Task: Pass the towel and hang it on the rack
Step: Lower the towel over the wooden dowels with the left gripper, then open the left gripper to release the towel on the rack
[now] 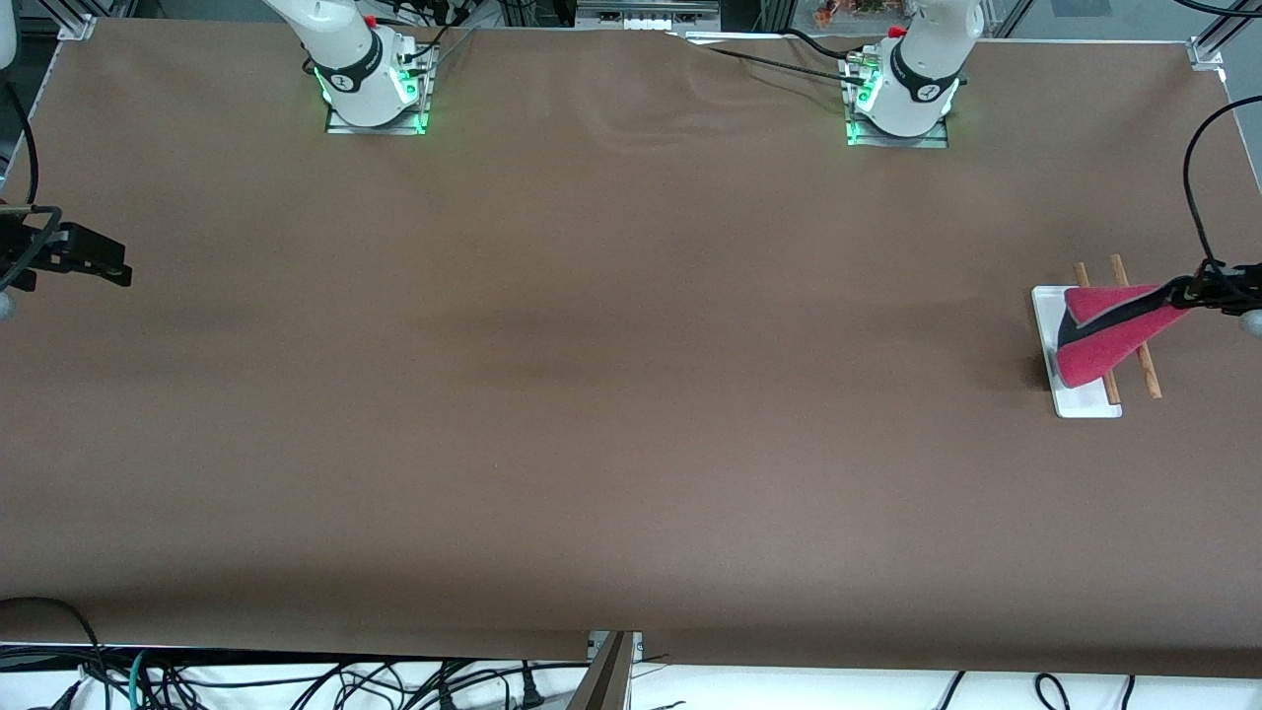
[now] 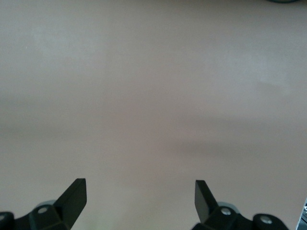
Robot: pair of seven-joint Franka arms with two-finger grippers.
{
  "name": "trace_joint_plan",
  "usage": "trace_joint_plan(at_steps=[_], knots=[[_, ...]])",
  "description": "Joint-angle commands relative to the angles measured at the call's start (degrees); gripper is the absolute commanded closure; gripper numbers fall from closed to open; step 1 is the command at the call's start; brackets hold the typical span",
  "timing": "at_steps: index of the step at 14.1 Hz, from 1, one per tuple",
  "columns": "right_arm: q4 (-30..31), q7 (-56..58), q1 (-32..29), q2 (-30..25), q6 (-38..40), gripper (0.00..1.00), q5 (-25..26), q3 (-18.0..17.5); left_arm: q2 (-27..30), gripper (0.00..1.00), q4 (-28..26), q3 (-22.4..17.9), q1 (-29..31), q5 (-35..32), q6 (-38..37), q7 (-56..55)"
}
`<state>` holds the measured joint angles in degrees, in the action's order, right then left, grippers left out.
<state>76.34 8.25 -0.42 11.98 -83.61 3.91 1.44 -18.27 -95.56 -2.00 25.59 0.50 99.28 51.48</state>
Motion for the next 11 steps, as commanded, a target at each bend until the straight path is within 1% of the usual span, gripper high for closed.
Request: trace_joint_plan(at_steps=[1,3,4,6,8,9,10,11], knots=[[2.06,0.45,0.33,-2.57,1.70,0.00,-0.13,-0.39,-2.55,1.00,3.09,-1.78,1.91,-1.38,1.70,6.95],[2.06,0.19,0.50,-2.83,2.92,0.00,-0.30,-1.35,-7.20,1.00,8.78,-1.96,4.54,-1.20,1.53,13.27],[2.15,-0.51,0.77,-2.92,3.36,0.00,-0.30,-1.53,-8.70,1.00,10.38,-1.87,5.34,-1.11,1.53,14.69],[2.15,-3.68,1.56,-2.92,3.46,0.00,-0.13,-1.62,-9.85,1.00,10.31,-1.96,5.34,-1.29,1.70,14.01],[2.06,-2.89,1.56,-2.84,3.19,0.00,-0.04,-1.62,-11.00,1.00,10.04,-1.78,4.56,-1.46,1.71,10.86],[1.97,-2.89,1.56,-2.40,3.28,0.00,-0.04,-1.62,-11.17,0.96,9.95,-1.78,3.60,-1.55,1.71,8.75],[1.54,-2.89,1.65,-1.96,3.37,0.00,-0.21,-1.53,-11.70,0.83,9.95,-1.78,2.80,-1.55,1.62,8.21],[1.45,-2.89,1.65,-1.87,3.28,0.00,-0.13,-1.53,-11.96,0.50,9.95,-1.70,2.62,-1.47,1.62,8.11]])
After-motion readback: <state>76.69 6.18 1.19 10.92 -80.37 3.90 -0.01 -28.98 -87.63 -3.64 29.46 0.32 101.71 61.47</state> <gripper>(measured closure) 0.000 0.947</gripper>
